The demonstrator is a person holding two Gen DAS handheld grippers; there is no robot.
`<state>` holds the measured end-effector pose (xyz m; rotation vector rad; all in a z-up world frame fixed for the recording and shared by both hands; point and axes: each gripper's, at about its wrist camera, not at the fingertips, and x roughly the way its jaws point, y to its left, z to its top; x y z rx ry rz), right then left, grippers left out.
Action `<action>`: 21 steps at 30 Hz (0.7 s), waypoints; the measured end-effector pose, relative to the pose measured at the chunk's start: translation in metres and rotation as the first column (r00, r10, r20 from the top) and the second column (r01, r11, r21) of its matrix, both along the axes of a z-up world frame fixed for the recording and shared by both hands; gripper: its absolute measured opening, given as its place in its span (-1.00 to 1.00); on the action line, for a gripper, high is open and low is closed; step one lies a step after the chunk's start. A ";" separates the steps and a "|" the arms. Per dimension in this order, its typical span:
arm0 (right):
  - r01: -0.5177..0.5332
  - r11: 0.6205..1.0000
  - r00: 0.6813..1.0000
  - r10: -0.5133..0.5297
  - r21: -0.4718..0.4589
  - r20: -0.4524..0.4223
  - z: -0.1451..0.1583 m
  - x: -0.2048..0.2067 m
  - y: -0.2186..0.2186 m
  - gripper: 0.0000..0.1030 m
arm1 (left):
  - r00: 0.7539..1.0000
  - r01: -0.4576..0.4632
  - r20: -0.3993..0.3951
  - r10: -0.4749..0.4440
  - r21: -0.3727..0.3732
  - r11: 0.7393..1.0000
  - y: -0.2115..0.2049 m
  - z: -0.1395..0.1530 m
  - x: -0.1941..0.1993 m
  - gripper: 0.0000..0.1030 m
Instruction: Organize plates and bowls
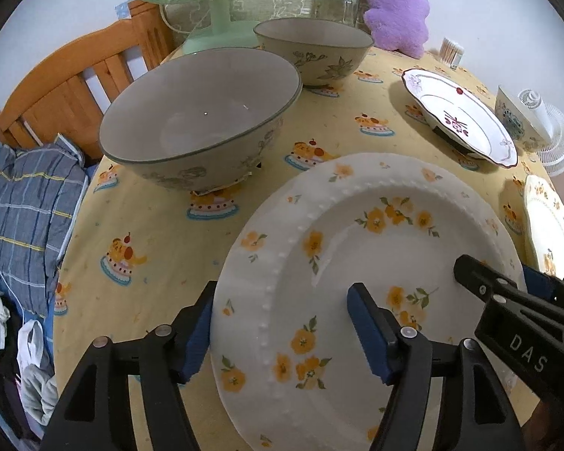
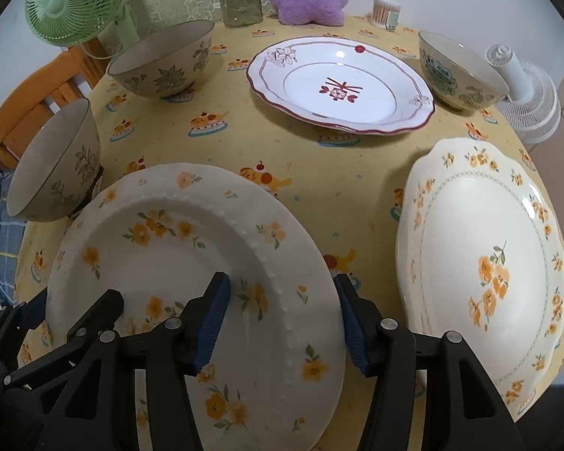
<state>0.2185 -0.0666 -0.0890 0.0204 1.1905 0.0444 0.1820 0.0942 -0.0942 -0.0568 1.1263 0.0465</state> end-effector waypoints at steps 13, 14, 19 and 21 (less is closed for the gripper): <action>0.027 0.999 0.998 -0.028 -0.020 -0.048 0.007 -0.022 0.000 0.16 | 1.000 -0.009 -0.021 0.009 -0.025 1.000 0.000 0.013 -0.021 0.32; 0.032 0.999 0.998 -0.033 -0.022 -0.045 0.009 -0.024 -0.002 0.16 | 1.000 -0.001 -0.013 0.000 -0.022 1.000 -0.002 0.016 -0.022 0.32; 0.051 0.999 0.998 -0.051 -0.012 -0.022 0.021 -0.031 -0.009 0.16 | 1.000 0.015 0.017 -0.014 -0.018 1.000 -0.006 0.029 -0.027 0.32; 0.051 0.999 0.999 -0.051 -0.008 -0.003 0.029 -0.034 -0.011 0.16 | 0.999 0.016 0.030 -0.016 -0.012 1.000 -0.008 0.035 -0.028 0.32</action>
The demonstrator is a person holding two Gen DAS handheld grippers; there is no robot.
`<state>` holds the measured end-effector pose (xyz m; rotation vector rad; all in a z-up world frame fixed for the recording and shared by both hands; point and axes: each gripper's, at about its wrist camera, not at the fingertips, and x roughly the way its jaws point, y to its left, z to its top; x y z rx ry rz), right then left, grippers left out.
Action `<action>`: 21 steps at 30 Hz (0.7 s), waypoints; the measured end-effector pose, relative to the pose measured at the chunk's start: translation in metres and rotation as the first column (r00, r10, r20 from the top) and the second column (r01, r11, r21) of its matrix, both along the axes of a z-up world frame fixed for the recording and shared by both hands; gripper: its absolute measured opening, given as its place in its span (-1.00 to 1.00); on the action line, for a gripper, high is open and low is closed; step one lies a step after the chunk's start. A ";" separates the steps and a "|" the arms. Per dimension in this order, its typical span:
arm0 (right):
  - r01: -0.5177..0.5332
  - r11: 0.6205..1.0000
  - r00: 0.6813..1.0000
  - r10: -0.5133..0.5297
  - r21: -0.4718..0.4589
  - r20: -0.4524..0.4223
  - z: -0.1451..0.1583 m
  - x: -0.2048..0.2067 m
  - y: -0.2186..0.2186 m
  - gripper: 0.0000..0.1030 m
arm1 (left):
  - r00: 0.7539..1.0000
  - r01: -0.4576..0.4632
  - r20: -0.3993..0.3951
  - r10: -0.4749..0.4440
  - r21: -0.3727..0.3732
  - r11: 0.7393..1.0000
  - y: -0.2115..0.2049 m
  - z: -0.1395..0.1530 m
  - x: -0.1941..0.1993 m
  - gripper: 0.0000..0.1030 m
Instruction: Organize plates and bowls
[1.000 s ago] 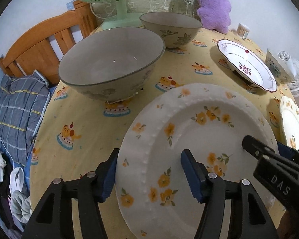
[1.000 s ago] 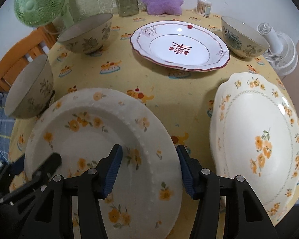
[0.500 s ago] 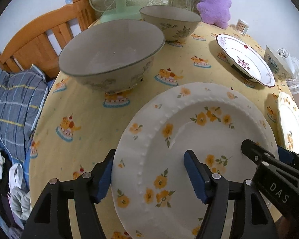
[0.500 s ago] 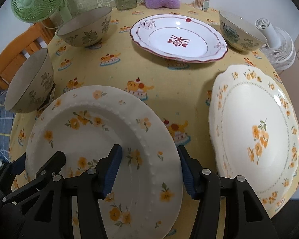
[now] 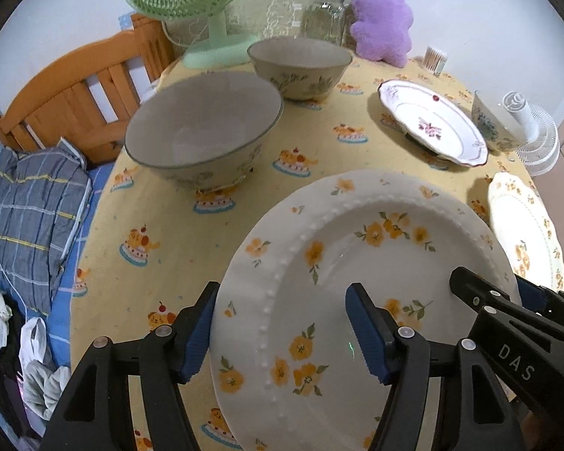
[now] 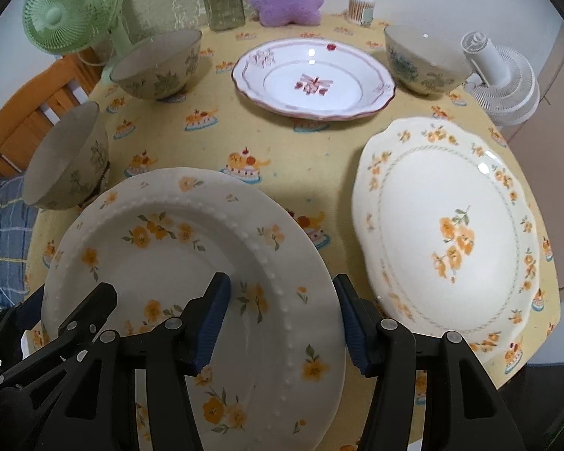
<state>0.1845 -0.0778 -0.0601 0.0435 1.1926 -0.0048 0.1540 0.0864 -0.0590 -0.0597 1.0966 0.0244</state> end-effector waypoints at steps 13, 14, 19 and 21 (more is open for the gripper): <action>-0.055 0.998 0.997 0.054 0.011 0.052 0.031 0.000 -0.025 0.16 | 0.997 -0.062 0.036 0.063 -0.005 0.998 -0.027 0.026 -0.004 0.32; -0.059 0.998 0.997 0.059 0.012 0.053 0.033 0.001 -0.030 0.16 | 0.997 -0.065 0.037 0.065 -0.005 0.998 -0.031 0.026 -0.006 0.32; -0.063 0.998 0.996 0.062 0.017 0.059 0.039 0.003 -0.054 0.16 | 0.997 -0.068 0.048 0.068 -0.002 0.998 -0.055 0.033 -0.005 0.32; -0.064 0.998 0.996 0.063 0.017 0.062 0.041 0.005 -0.065 0.16 | 0.996 -0.069 0.050 0.069 -0.003 0.998 -0.066 0.035 -0.003 0.32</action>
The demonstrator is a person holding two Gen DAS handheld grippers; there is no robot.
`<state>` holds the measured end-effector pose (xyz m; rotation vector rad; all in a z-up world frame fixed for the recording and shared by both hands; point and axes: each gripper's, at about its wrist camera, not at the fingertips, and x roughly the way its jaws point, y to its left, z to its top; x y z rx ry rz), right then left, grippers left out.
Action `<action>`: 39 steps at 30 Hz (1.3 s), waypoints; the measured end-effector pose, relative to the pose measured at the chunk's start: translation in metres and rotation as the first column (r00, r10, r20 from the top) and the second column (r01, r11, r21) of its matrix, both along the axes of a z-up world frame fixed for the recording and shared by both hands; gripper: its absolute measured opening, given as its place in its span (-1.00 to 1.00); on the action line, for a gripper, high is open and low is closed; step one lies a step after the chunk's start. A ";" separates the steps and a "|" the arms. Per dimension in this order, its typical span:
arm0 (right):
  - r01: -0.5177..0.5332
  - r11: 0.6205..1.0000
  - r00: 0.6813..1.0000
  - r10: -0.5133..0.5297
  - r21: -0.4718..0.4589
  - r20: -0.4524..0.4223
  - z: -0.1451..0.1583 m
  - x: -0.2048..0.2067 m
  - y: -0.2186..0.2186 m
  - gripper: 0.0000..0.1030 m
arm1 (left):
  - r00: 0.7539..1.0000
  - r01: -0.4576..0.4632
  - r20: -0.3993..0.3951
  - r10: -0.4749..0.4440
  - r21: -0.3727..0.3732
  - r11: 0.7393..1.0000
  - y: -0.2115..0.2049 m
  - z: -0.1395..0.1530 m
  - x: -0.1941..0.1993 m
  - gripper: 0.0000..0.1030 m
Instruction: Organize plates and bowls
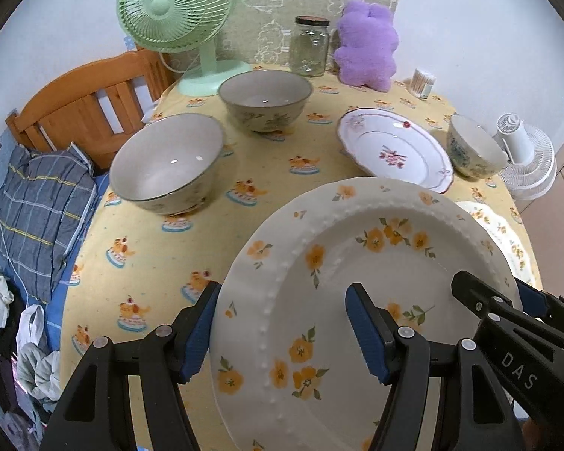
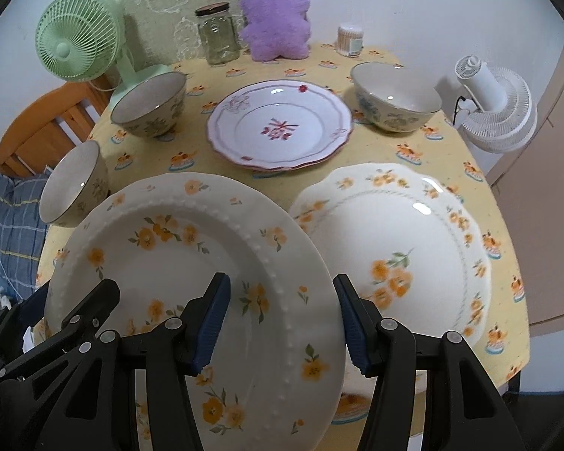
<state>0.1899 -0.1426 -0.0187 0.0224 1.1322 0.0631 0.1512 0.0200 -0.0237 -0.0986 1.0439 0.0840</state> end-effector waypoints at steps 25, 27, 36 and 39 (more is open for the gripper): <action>0.018 1.000 1.000 -0.018 -0.018 -0.017 -0.003 0.029 -0.135 0.16 | 0.999 0.019 -0.036 -0.020 -0.010 1.000 -0.132 -0.008 0.031 0.32; 0.017 1.000 1.000 -0.017 -0.022 -0.024 -0.006 0.032 -0.144 0.16 | 0.999 0.018 -0.045 -0.019 -0.013 1.000 -0.139 -0.011 0.033 0.32; -0.004 0.999 0.998 0.001 -0.049 -0.055 -0.021 0.043 -0.175 0.16 | 0.995 -0.003 -0.104 0.000 -0.036 0.999 -0.170 -0.033 0.043 0.32; -0.018 0.998 0.998 0.015 -0.061 -0.057 -0.024 0.046 -0.179 0.16 | 0.992 -0.014 -0.127 0.009 -0.041 0.999 -0.174 -0.041 0.046 0.32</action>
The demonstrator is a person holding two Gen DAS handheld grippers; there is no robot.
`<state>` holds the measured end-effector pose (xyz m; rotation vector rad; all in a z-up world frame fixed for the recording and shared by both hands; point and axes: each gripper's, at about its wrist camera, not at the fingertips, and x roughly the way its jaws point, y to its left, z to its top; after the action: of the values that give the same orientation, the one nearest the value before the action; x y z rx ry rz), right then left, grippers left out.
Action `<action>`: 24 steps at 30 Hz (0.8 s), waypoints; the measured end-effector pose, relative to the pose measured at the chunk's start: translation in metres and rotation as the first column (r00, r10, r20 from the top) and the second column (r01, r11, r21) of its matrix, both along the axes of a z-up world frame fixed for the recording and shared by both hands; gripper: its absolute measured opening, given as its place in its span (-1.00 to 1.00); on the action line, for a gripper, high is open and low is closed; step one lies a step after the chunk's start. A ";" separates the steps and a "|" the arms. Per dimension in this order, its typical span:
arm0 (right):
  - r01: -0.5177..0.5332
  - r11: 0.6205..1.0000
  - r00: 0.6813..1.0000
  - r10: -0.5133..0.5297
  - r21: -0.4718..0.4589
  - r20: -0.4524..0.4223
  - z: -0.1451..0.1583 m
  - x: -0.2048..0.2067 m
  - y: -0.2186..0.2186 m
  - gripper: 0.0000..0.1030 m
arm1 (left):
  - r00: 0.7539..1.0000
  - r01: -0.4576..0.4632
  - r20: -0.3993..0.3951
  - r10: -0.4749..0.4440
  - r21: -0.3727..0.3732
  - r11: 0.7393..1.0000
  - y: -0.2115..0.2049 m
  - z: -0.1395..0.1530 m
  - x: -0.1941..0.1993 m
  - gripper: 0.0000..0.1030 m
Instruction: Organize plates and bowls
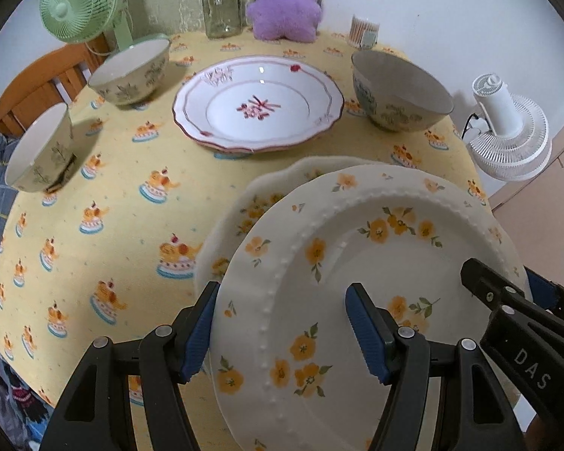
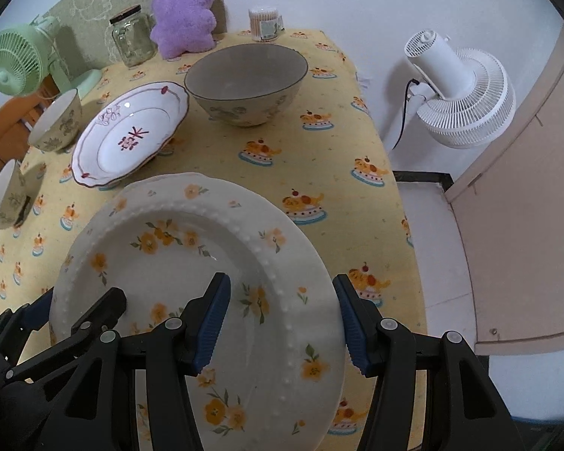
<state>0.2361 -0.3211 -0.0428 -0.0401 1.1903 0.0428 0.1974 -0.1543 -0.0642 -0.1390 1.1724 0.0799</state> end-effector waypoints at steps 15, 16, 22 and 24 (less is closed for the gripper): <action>-0.001 1.000 0.998 0.001 0.006 -0.062 -0.021 0.011 -0.009 0.16 | 0.998 0.009 -0.055 -0.007 0.028 1.000 -0.009 -0.017 0.010 0.34; 0.001 1.000 0.998 -0.001 0.006 -0.062 -0.022 0.011 -0.009 0.16 | 0.998 0.011 -0.054 -0.009 0.035 0.999 -0.010 -0.017 0.011 0.36; -0.008 1.000 0.999 0.009 0.020 -0.054 -0.022 0.010 -0.009 0.16 | 0.996 0.058 -0.071 -0.049 0.136 0.989 -0.023 -0.018 0.013 0.43; -0.037 0.999 0.999 0.037 0.004 -0.028 -0.018 0.008 -0.003 0.16 | 0.995 0.087 -0.067 -0.076 0.181 0.980 -0.031 -0.016 0.013 0.51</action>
<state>0.2440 -0.3242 -0.0610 -0.0584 1.2176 0.0779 0.2103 -0.1856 -0.0806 0.0751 1.2230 0.1206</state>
